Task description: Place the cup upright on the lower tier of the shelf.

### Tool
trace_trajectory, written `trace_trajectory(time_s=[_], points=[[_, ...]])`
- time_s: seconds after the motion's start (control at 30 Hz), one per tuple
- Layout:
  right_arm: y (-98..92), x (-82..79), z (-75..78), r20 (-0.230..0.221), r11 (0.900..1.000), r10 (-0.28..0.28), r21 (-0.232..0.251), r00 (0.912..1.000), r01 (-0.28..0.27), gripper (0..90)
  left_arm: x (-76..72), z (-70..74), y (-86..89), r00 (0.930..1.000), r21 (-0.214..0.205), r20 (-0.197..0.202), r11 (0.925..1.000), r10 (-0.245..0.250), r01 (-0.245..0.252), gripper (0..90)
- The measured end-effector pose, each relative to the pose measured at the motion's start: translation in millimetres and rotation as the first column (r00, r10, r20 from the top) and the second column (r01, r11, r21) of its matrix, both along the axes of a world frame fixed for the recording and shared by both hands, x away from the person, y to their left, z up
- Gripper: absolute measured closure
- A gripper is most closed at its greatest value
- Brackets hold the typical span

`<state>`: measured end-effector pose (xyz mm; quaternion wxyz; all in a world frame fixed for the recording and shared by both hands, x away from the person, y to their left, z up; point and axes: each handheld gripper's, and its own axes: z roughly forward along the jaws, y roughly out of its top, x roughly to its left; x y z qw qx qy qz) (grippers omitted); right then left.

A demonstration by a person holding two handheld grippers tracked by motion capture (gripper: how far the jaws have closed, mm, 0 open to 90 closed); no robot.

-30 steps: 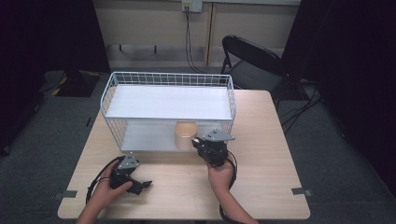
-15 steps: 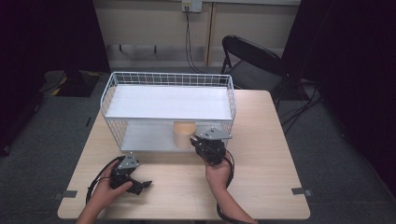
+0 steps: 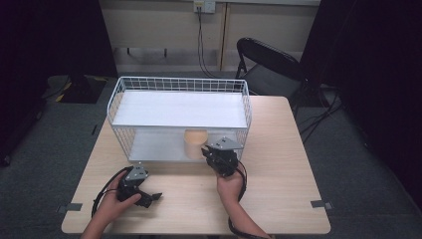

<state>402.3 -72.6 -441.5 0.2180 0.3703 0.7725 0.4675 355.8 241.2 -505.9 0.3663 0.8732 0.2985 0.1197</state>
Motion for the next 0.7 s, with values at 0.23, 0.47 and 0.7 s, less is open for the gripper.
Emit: trace_trajectory(time_s=[0.23,0.47,0.7], points=[[1.1,1.9,-1.0,0.005,0.9999,-0.013,-0.006,0.9999,0.013,80.4,0.0,0.0,0.0,1.0,0.0,0.001,1.0,0.0,0.0,0.0],[4.7,5.3,-3.4,0.009,0.9996,-0.022,-0.017,0.9997,0.022,80.4,0.0,0.1,0.0,1.0,0.001,0.001,1.0,-0.001,0.001,0.0],[4.9,7.2,-5.7,0.005,0.9993,-0.03,-0.024,0.9995,0.03,80.4,0.0,0.0,0.0,1.0,-0.001,0.001,1.0,0.0,0.0,0.0]])
